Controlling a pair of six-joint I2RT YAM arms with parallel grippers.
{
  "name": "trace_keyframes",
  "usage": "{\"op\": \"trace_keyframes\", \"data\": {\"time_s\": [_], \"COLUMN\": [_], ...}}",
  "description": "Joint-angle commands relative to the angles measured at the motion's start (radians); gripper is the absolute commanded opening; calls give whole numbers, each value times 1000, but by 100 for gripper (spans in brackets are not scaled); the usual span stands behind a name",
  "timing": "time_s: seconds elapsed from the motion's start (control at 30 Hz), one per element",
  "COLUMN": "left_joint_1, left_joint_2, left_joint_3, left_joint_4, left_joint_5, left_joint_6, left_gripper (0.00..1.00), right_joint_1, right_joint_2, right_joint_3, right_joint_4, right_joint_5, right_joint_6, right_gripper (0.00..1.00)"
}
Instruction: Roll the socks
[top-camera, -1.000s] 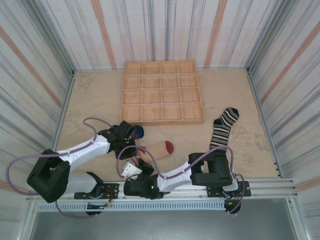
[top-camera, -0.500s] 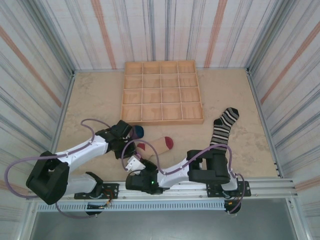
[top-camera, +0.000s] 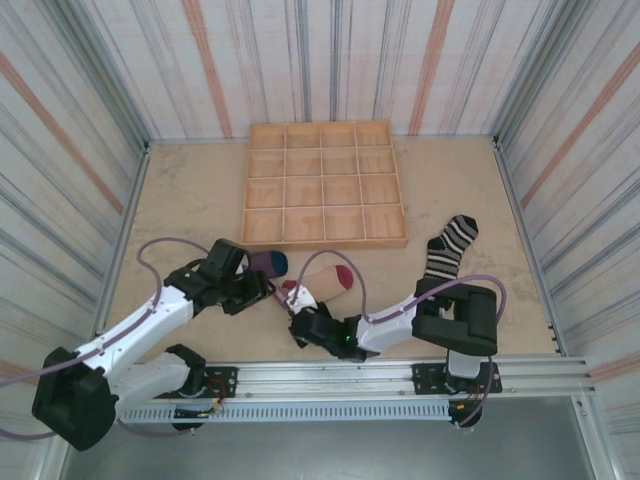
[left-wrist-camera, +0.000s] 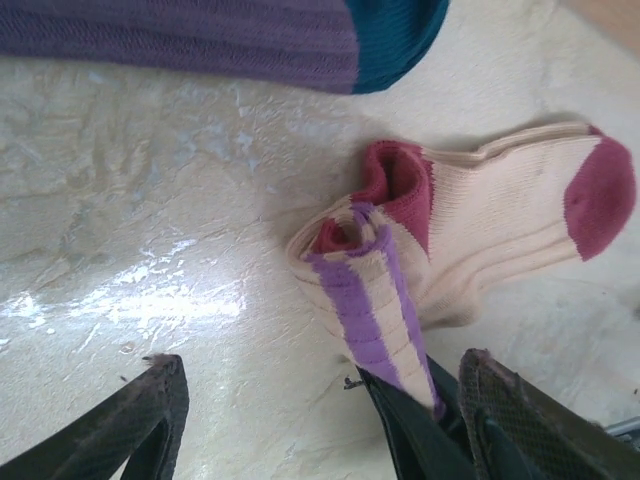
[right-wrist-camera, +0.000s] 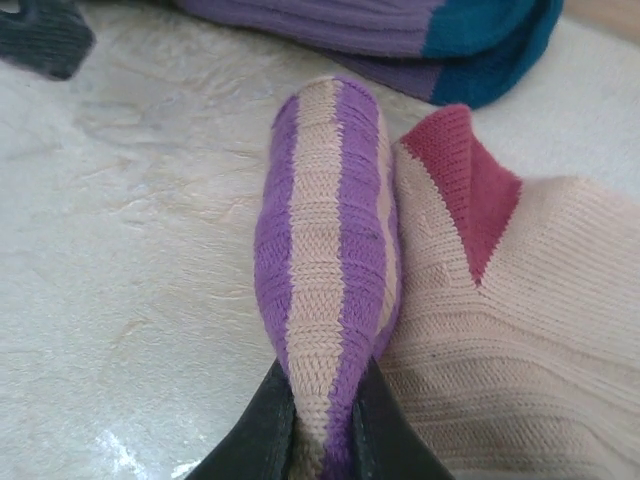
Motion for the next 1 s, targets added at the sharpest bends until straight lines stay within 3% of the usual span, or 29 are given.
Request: {"op": "trace_keyframes", "data": {"time_s": [0.0,0.3,0.73,0.97], "left_joint_1": [8,-8,-137,-193], "left_joint_2": [-40,-12,83,215], "left_joint_3": [-30,-50,-66,-29], "left_joint_4": [-14,51,268,351], "left_joint_5": [-39,-25,-92,-83], "left_joint_6": [-10,-39,-77,-69], "left_gripper": [73,70,64,62], "right_joint_1": [-80,-207,-260,-267], "right_joint_2": [-9,-26,128,129], "right_joint_3": [-120,-262,-433,-453], "right_joint_4": [60,223,521,418], "right_joint_5": [-267,-448,-480,-473], "right_joint_6": [179,491,942,1131], "right_gripper": [0,0,0,0]}}
